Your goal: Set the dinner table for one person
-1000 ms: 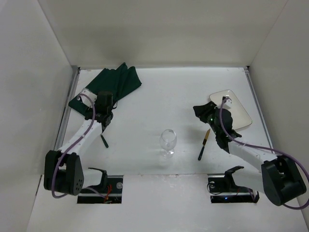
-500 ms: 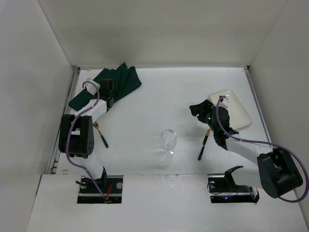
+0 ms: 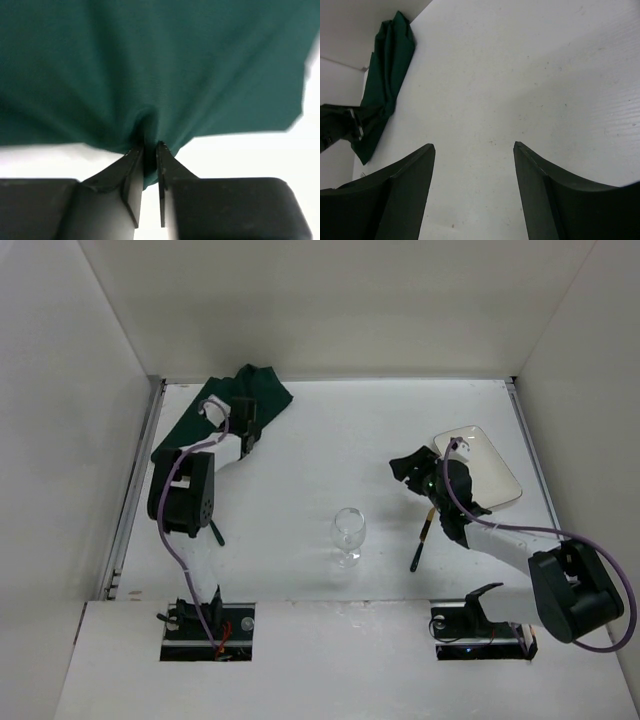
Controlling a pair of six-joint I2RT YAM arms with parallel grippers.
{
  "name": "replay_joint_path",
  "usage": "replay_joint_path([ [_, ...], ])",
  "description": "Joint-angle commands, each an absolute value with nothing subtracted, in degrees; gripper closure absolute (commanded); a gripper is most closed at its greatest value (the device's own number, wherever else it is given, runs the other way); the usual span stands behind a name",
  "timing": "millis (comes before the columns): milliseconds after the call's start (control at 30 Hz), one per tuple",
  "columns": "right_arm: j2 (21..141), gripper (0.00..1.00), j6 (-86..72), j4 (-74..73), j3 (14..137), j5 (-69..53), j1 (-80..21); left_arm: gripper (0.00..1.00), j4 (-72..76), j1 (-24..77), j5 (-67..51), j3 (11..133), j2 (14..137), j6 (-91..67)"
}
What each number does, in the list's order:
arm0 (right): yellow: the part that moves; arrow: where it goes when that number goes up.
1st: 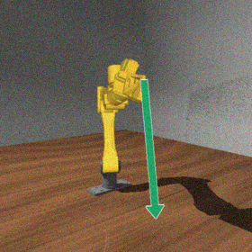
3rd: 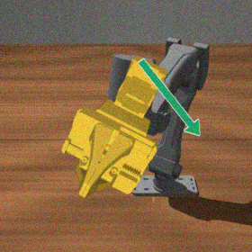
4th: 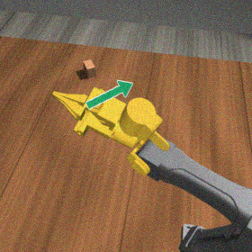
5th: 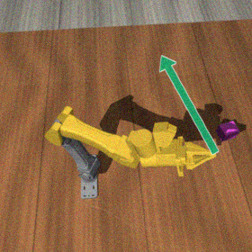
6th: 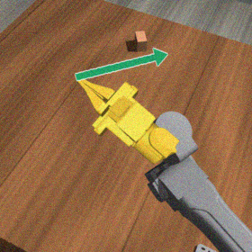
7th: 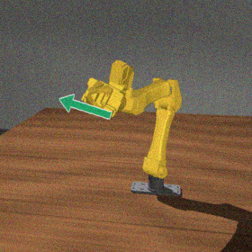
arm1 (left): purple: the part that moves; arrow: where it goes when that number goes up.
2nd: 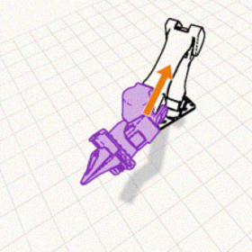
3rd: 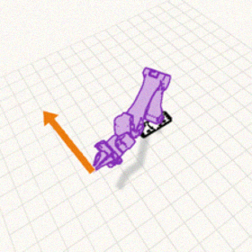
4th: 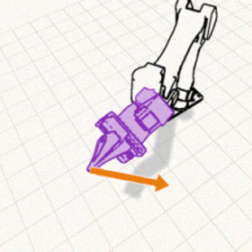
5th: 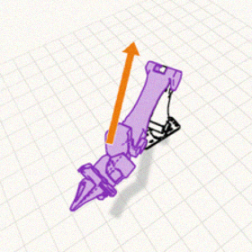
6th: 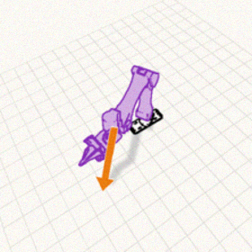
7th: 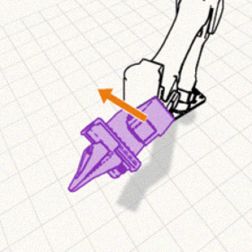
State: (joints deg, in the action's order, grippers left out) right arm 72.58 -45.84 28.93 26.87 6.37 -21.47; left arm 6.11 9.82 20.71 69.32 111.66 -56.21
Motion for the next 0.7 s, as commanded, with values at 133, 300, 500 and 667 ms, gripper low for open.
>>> replay_joint_path([
  [133,72.16,0.3,-44.65,31.82,29.0,5.89,-22.01,0.94,13.79,16.73,8.71,82.96,118.82,-48.52],
  [300,72.77,0.29,-44.56,31.91,29.18,5.89,-22.01,0.95,15.55,22.09,4.31,83.5,118.92,-45.71],
  [500,72.86,0.29,-44.39,31.82,29.36,6.06,-22.01,0.95,23.71,31.93,-1.22,73.58,110.76,-43.51],
  [667,72.25,0.25,-44.38,31.47,29.09,6.59,-22.01,0.93,28.91,37.83,-8.33,68.74,108.28,-42.19],
])
